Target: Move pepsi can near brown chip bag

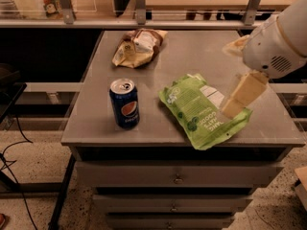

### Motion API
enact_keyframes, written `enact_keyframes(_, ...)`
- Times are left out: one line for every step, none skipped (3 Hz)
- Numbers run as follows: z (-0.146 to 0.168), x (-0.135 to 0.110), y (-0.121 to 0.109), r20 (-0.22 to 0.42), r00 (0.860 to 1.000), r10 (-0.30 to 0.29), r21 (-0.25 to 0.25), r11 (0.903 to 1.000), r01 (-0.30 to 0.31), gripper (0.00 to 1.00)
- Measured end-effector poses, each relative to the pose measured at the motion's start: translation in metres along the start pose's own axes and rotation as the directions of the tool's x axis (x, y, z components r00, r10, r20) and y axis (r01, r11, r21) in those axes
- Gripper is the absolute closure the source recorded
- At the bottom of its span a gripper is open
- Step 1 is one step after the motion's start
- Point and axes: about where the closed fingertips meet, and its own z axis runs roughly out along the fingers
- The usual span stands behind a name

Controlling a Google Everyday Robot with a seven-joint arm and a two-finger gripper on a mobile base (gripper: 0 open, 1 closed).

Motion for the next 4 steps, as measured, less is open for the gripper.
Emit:
enact_keyframes(0.042, -0.012, 0.003, 0.191, 0.982, -0.014, -0.042, 0.9989, 0.023, 0.0)
enact_keyframes(0.042, -0.025, 0.005, 0.241, 0.97, -0.038, -0.041, 0.998, 0.049, 0.0)
enact_keyframes(0.046, -0.027, 0.007, 0.266, 0.963, -0.04, -0.045, 0.9975, 0.054, 0.0)
enact_keyframes(0.073, -0.048, 0.02, 0.318, 0.946, -0.066, -0.088, 0.9912, 0.099, 0.0)
